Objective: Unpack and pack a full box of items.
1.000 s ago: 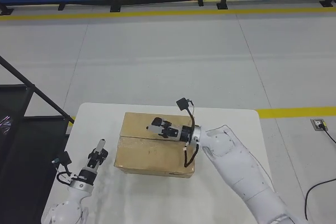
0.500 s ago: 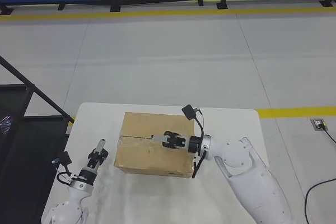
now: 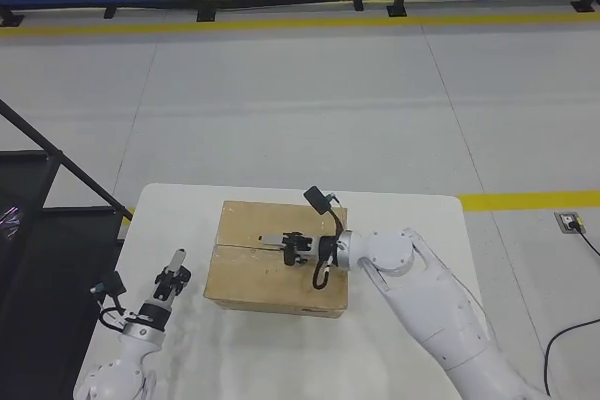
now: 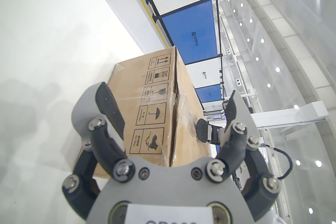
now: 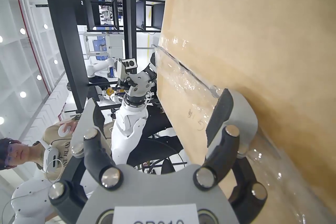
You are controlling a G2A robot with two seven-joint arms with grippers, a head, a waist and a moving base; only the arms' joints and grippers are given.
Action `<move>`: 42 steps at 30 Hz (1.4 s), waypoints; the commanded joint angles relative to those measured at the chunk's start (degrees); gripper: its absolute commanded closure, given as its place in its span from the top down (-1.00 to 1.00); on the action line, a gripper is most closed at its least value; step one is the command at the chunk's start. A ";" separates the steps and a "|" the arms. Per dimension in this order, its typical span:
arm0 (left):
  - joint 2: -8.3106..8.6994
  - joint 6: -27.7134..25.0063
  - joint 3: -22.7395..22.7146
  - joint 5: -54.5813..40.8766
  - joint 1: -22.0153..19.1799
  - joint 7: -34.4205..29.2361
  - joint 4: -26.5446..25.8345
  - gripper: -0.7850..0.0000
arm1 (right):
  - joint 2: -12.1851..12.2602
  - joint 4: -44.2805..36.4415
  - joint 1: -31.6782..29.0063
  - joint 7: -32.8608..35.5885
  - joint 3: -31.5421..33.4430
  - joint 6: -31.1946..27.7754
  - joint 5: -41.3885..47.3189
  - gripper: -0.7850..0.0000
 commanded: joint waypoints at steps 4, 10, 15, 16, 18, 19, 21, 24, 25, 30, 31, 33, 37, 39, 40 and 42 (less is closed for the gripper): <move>0.03 0.38 -0.06 0.12 -0.33 -0.31 -0.30 1.00 | 1.55 -4.76 -2.85 1.77 2.97 2.13 -2.81 1.00; 0.01 0.79 0.36 0.49 -0.95 -0.43 -0.46 1.00 | 3.41 -11.49 -7.73 0.78 7.43 6.98 -6.36 1.00; 0.00 0.74 0.42 0.58 -1.08 -0.35 -0.33 1.00 | 4.12 -13.26 -9.32 -0.30 9.10 11.03 -8.11 1.00; 0.01 0.73 0.39 0.58 -1.06 -0.32 -0.30 1.00 | 4.26 -13.55 -9.60 -0.66 9.55 11.63 -8.30 1.00; 0.01 0.64 0.27 0.47 -1.01 -0.28 -0.22 1.00 | 4.57 -14.32 -10.52 -1.47 10.66 12.08 -8.40 1.00; 0.02 0.64 0.17 0.46 -0.98 -0.20 -0.18 1.00 | 4.76 -14.92 -11.13 -1.88 11.39 12.17 -8.35 1.00; 0.04 0.61 0.03 0.35 -0.95 -0.19 -0.14 1.00 | 5.18 -16.45 -12.77 -2.12 13.06 11.59 -7.74 1.00; 0.05 0.61 -0.13 0.18 -1.06 -0.28 0.00 1.00 | 5.83 -19.01 -15.47 -2.60 15.33 11.37 -7.51 1.00; 0.06 0.59 -0.13 0.09 -1.15 -0.37 0.05 1.00 | 6.02 -19.90 -16.35 -2.87 15.99 11.60 -7.54 1.00; 0.09 0.64 -0.20 -0.05 -1.89 -0.78 0.30 1.00 | 6.87 -23.40 -20.03 -3.40 19.28 12.23 -6.59 1.00; 0.11 0.64 -0.27 -0.09 -2.05 -0.85 0.32 1.00 | 7.00 -23.91 -20.68 -3.59 19.85 11.83 -6.20 1.00; 0.14 0.27 -0.66 -0.53 -2.25 -0.79 0.17 1.00 | 7.23 -25.22 -22.12 -5.05 21.17 10.02 -5.54 1.00; 0.24 -1.42 -2.26 -2.01 -1.48 -0.22 -0.48 1.00 | 7.64 -29.39 -27.13 -10.97 24.85 3.59 -3.26 1.00; 0.35 -2.31 -3.25 -2.57 -0.86 -0.56 -0.91 1.00 | 7.75 -30.54 -28.96 -12.70 25.94 1.31 -2.44 1.00; 0.41 -2.99 -3.72 -2.84 -0.48 -0.86 -1.15 1.00 | 7.75 -30.54 -28.96 -12.70 25.94 1.31 -2.44 1.00; 0.41 -2.99 -3.72 -2.84 -0.48 -0.86 -1.15 1.00 | 7.75 -30.54 -28.96 -12.70 25.94 1.31 -2.44 1.00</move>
